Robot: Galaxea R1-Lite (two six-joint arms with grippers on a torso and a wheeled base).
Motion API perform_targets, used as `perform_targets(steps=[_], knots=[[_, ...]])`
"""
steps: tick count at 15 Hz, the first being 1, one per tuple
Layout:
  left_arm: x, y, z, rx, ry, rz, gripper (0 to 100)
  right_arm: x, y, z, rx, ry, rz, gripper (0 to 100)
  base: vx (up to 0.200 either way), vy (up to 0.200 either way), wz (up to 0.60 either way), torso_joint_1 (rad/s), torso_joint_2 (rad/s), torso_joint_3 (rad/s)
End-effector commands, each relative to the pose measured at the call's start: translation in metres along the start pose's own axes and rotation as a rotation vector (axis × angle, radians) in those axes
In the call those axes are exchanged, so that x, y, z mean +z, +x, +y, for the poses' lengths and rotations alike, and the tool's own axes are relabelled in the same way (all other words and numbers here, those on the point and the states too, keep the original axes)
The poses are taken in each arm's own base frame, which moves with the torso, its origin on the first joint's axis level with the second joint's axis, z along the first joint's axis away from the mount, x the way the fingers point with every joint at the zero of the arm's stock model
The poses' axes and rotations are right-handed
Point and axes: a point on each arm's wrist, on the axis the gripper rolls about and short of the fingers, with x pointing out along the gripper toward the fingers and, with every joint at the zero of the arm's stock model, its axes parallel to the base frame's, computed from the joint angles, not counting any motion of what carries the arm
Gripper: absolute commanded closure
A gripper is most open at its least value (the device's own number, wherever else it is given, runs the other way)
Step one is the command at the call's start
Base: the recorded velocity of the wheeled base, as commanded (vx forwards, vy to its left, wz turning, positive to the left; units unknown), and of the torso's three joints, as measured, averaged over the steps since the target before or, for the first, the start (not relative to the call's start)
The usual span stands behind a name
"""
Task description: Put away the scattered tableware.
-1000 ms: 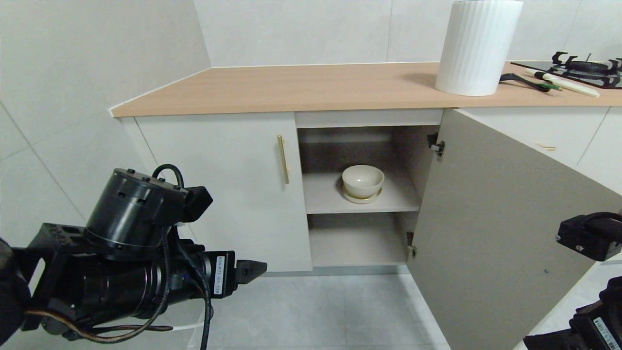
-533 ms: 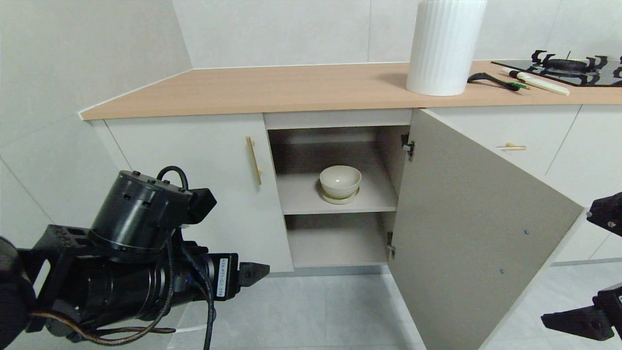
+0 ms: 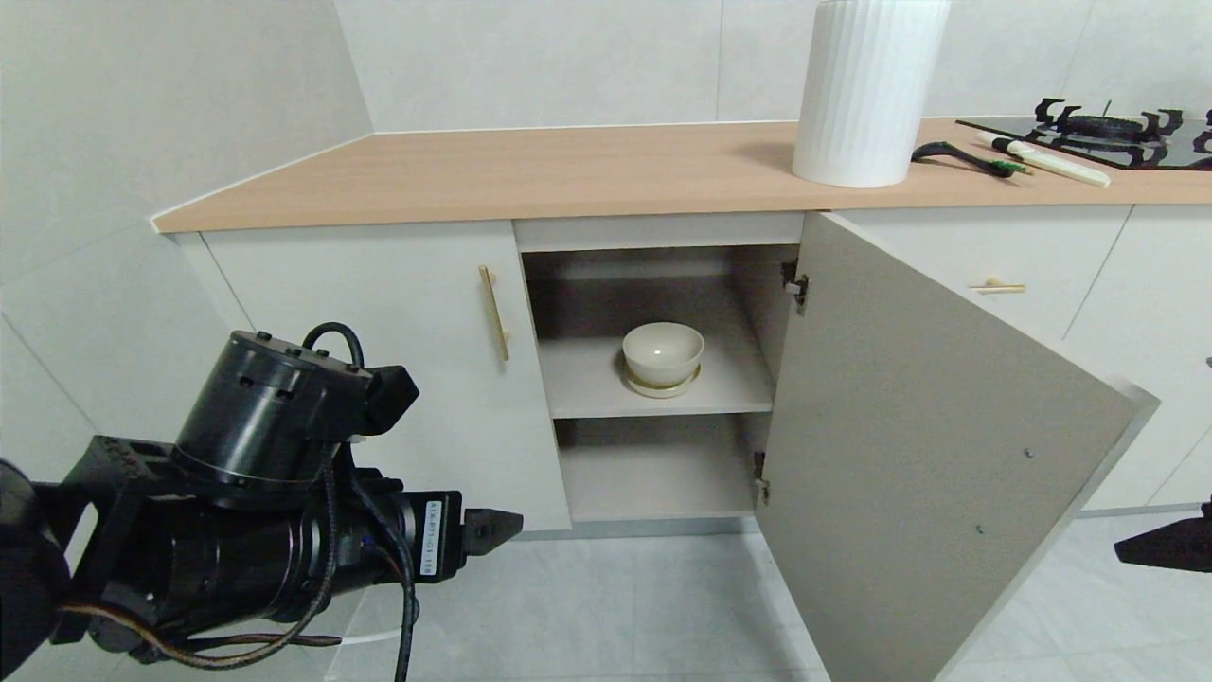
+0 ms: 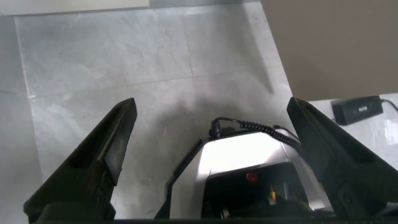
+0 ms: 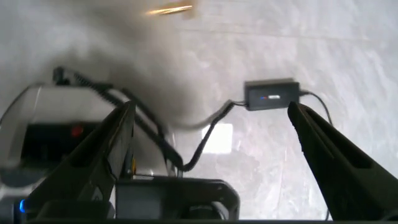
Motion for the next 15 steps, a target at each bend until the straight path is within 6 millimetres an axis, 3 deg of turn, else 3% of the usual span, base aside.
perform_targets(steps=[1,8,12,15], knots=[[0.0,0.0,0.0,0.002,-0.001,0.001,0,0.01,0.01,-0.013,-0.055,0.064,0.0,0,0.0,0.0,0.0,0.0,0.0,0.0],[0.0,0.0,0.0,0.002,-0.001,0.001,0,0.037,0.051,-0.031,-0.117,0.166,-0.037,0,0.0,0.0,0.0,0.0,0.0,0.0],[0.0,0.0,0.0,0.002,-0.001,0.001,0,0.047,0.063,-0.03,-0.107,0.232,-0.076,0,0.0,0.0,0.0,0.0,0.0,0.0],[0.0,0.0,0.0,0.002,-0.001,0.001,0,0.048,0.068,-0.017,-0.07,0.243,-0.067,0,0.0,0.0,0.0,0.0,0.0,0.0]])
